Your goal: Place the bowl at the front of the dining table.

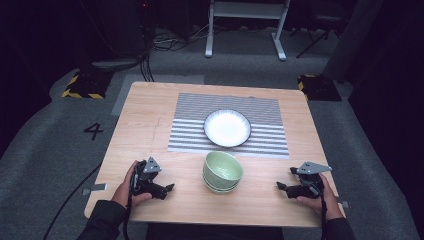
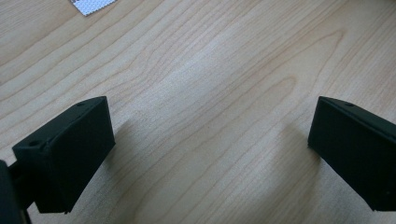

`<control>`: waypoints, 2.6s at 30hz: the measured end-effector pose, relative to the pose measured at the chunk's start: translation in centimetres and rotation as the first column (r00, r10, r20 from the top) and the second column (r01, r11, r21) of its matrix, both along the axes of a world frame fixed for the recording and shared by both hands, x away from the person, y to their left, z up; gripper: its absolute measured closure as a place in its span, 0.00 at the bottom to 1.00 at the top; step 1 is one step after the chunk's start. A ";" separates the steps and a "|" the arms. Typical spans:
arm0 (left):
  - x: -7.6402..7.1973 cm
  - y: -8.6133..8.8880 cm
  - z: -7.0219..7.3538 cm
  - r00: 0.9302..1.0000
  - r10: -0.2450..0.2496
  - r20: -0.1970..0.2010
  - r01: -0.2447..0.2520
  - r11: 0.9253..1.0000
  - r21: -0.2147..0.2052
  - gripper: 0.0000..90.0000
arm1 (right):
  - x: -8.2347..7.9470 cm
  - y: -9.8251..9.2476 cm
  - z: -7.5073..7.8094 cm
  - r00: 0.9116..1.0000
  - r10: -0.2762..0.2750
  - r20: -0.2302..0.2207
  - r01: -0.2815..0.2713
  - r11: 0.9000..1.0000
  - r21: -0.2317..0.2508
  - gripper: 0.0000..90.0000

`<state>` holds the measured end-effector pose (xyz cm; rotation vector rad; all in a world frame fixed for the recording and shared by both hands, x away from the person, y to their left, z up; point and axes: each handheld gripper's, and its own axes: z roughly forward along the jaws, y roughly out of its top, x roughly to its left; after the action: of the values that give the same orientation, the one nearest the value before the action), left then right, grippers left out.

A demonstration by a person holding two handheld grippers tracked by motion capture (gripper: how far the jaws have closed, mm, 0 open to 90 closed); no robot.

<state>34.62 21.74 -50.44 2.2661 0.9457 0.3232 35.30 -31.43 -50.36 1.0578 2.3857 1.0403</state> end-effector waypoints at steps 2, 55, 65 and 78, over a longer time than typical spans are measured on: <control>0.0 0.0 0.0 1.000 0.002 -0.002 -0.002 1.000 -0.002 0.00 | 0.0 0.1 0.0 1.000 -0.010 -0.001 0.010 1.000 0.001 0.18; -0.1 0.0 0.0 1.000 0.007 -0.003 -0.007 1.000 -0.004 0.00 | -1.1 0.3 5.2 0.994 0.087 0.067 -0.091 0.994 0.060 0.22; -0.1 0.0 0.0 1.000 0.006 -0.004 -0.006 1.000 -0.005 0.00 | -0.9 0.9 5.9 0.990 0.112 0.085 -0.119 0.989 0.083 0.24; -0.1 0.0 0.0 1.000 0.006 -0.003 -0.006 1.000 -0.004 0.00 | -0.6 2.0 6.7 0.986 0.131 0.104 -0.138 0.988 0.064 0.22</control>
<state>34.57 21.72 -50.45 2.2608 0.9542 0.3199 34.68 -29.45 -43.69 0.8556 2.3832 1.2034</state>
